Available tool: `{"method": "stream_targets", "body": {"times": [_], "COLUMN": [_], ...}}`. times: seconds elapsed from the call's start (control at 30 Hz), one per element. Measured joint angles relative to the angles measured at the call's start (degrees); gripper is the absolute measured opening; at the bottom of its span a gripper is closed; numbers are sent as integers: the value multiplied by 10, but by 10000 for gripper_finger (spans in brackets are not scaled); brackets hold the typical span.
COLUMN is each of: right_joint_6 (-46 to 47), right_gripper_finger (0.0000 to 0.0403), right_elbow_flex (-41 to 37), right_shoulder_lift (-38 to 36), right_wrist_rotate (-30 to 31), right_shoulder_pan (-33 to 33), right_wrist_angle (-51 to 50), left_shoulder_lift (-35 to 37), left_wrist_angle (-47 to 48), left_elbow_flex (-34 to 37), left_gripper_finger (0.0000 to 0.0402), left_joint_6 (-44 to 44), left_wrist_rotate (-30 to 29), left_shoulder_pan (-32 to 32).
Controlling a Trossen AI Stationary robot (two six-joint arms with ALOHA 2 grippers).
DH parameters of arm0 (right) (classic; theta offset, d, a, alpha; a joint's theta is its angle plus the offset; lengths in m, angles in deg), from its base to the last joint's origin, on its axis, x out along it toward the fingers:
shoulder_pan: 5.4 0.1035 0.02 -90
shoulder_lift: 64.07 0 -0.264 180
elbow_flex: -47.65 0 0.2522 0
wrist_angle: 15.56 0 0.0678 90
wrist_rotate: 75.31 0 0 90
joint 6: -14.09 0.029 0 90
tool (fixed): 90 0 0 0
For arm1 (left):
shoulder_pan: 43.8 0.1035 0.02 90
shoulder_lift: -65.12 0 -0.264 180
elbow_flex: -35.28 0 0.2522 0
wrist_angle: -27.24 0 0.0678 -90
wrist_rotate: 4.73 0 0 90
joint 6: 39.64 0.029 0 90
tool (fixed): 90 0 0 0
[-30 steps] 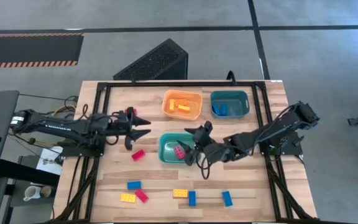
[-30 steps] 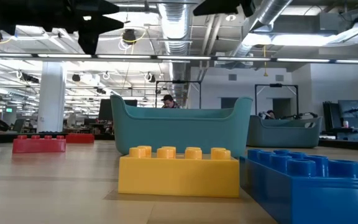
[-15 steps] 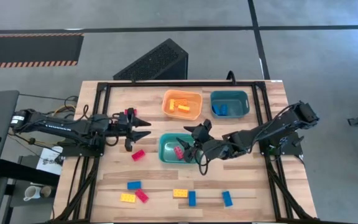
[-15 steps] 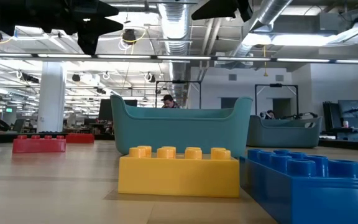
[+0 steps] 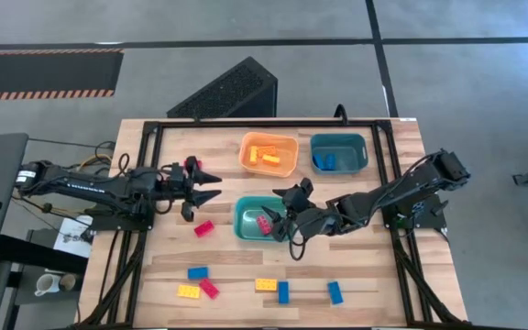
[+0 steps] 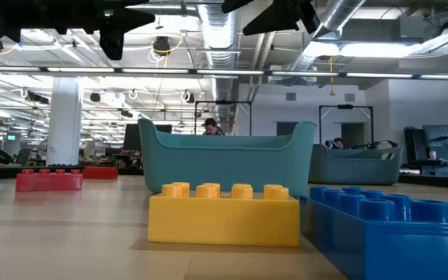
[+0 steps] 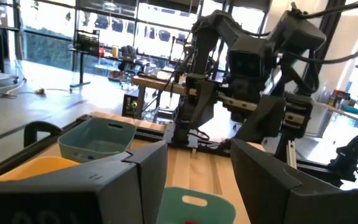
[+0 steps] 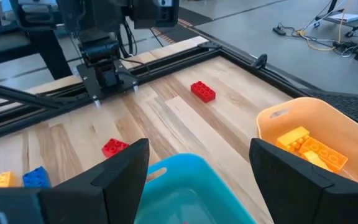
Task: Sort & place blocks by color
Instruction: Put the blue game piece into the blue bin
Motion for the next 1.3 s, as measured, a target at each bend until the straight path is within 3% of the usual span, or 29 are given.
{"method": "stream_targets", "body": {"times": [0.3, 1.3], "right_joint_6": [14, 28], "right_gripper_finger": [302, 302], "right_elbow_flex": [0, 0], "right_shoulder_lift": [0, 0], "right_wrist_rotate": [0, 0], "right_shoulder_pan": [-4, -5], "right_wrist_angle": [1, 2], "left_shoulder_lift": [0, 0], "left_wrist_angle": [11, 7], "left_elbow_flex": [0, 0], "left_gripper_finger": [162, 162], "left_joint_6": [2, 0], "left_wrist_rotate": [29, 29], "left_shoulder_pan": [0, 0]}}
